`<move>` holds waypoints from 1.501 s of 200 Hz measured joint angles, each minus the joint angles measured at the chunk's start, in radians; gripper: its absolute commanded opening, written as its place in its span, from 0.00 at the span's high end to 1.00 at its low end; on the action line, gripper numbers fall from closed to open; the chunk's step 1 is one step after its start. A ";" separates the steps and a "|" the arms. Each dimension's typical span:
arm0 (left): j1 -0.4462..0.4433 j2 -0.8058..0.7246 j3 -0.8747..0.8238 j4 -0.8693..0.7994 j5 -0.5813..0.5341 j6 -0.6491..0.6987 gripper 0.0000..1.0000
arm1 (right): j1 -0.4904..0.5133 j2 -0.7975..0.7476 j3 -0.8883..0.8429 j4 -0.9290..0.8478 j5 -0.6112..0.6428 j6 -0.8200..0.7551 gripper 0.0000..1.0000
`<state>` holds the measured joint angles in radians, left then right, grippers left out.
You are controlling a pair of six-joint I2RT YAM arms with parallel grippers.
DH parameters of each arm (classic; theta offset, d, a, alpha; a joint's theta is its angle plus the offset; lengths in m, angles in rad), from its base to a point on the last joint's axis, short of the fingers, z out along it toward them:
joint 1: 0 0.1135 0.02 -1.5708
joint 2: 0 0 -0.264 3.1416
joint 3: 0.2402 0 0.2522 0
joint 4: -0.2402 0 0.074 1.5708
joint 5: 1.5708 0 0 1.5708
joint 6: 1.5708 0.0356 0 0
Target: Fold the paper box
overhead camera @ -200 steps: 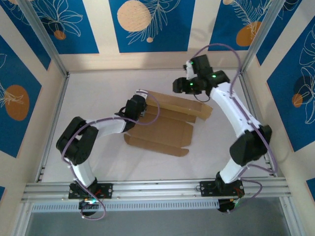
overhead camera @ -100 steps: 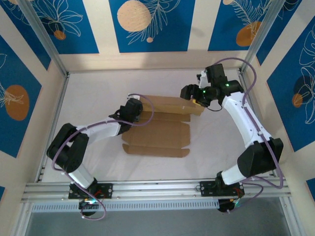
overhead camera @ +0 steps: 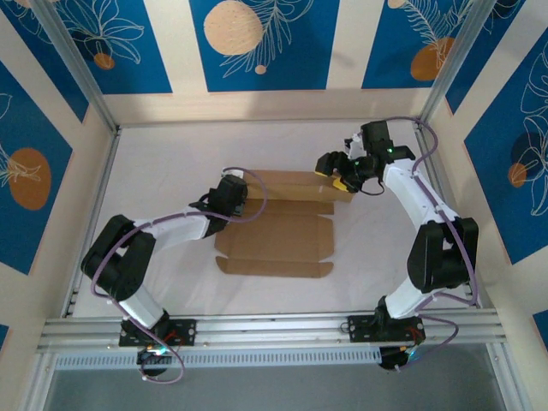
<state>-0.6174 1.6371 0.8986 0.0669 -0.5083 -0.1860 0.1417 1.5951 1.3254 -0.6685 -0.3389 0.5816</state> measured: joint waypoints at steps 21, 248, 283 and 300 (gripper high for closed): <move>0.000 0.000 -0.003 0.000 0.003 0.000 1.00 | 0.002 0.000 -0.054 0.072 -0.076 0.046 0.30; 0.000 0.000 -0.014 0.018 0.006 -0.008 1.00 | -0.037 -0.002 -0.422 0.846 -0.373 0.459 0.95; 0.000 0.000 -0.014 0.018 0.005 -0.015 1.00 | -0.037 -0.003 -0.425 0.848 -0.369 0.457 0.92; 0.000 0.000 -0.014 0.018 0.006 -0.016 1.00 | -0.037 -0.018 -0.424 0.810 -0.357 0.431 0.64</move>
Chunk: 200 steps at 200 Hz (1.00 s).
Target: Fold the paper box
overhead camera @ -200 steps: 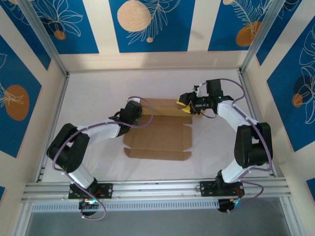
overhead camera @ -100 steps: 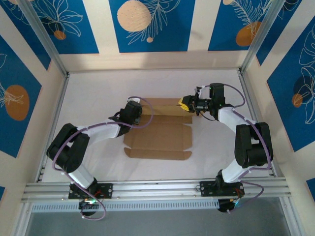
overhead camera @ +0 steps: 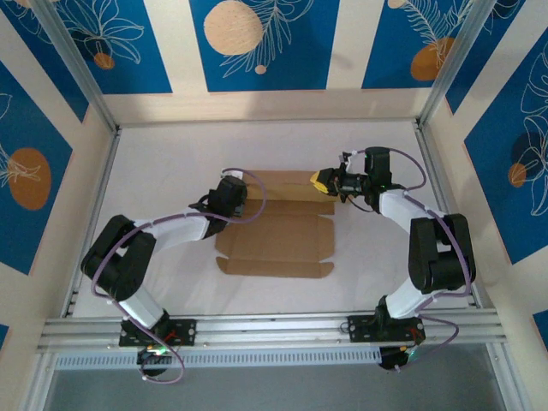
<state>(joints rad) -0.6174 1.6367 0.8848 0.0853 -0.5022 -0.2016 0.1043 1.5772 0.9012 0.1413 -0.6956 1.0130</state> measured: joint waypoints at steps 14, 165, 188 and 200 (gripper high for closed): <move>0.000 0.000 0.000 0.000 0.000 0.000 1.00 | 0.000 -0.021 0.004 -0.060 0.027 -0.035 0.38; 0.000 -0.005 0.013 -0.034 0.024 0.015 1.00 | -0.028 -0.212 -0.011 -0.566 0.518 -0.328 0.91; 0.000 -0.006 0.013 -0.033 0.031 0.020 1.00 | -0.022 -0.107 -0.005 -0.581 0.547 -0.335 0.75; 0.000 -0.006 0.013 -0.033 0.034 0.021 1.00 | -0.016 -0.053 0.015 -0.594 0.566 -0.336 0.69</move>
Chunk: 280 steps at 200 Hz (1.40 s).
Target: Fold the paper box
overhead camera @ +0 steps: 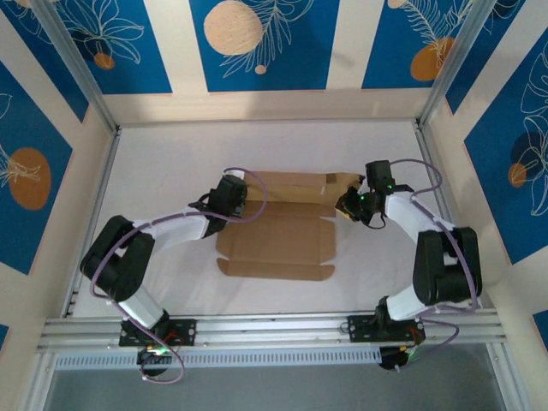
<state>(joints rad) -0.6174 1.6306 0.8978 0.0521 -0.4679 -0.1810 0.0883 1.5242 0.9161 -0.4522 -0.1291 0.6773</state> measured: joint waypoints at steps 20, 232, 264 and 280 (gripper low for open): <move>0.000 0.000 0.001 0.000 0.005 0.000 1.00 | 0.008 0.074 0.047 -0.014 0.028 -0.010 0.61; 0.007 -0.001 0.001 -0.004 0.005 -0.035 1.00 | 0.029 0.132 0.044 0.175 -0.191 0.009 0.50; 0.006 -0.001 0.001 -0.004 0.008 -0.038 1.00 | 0.032 0.120 0.026 0.245 -0.258 0.042 0.50; 0.006 -0.001 0.001 -0.004 0.008 -0.038 1.00 | 0.037 0.123 0.019 0.259 -0.276 0.053 0.52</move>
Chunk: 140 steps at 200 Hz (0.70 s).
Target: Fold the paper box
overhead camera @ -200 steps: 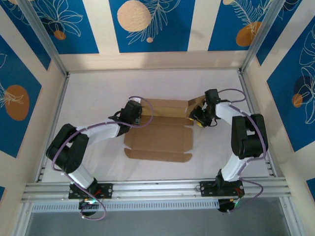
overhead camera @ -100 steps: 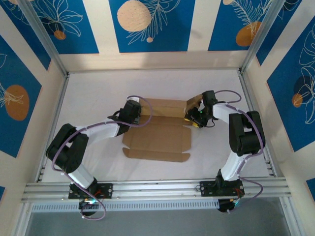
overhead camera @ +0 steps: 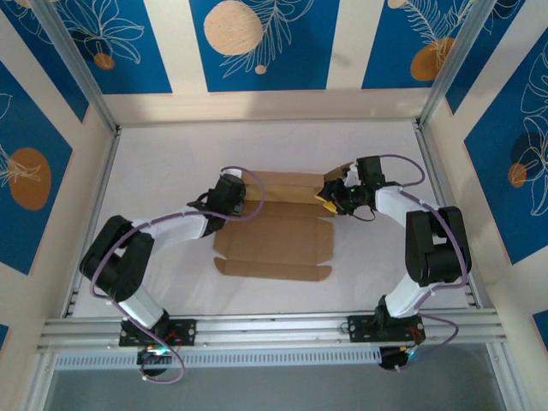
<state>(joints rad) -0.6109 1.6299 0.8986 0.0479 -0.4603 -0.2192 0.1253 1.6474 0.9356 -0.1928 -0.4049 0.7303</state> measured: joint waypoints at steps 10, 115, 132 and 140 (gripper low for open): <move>0.000 0.000 0.000 0.000 0.000 0.000 1.00 | 0.003 0.008 0.000 0.005 -0.003 0.001 0.53; 0.000 0.000 0.000 0.000 0.000 0.000 1.00 | 0.017 0.052 0.110 -0.201 0.323 -0.185 0.45; 0.000 0.000 0.000 0.000 0.000 0.000 1.00 | 0.024 0.089 0.112 -0.209 0.328 -0.203 0.42; 0.000 0.000 0.000 0.000 0.000 0.000 1.00 | 0.028 0.107 0.112 -0.213 0.327 -0.209 0.42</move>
<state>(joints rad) -0.6109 1.6299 0.8986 0.0479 -0.4603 -0.2192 0.1532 1.7546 1.0473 -0.4057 -0.0776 0.5209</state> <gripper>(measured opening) 0.089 0.573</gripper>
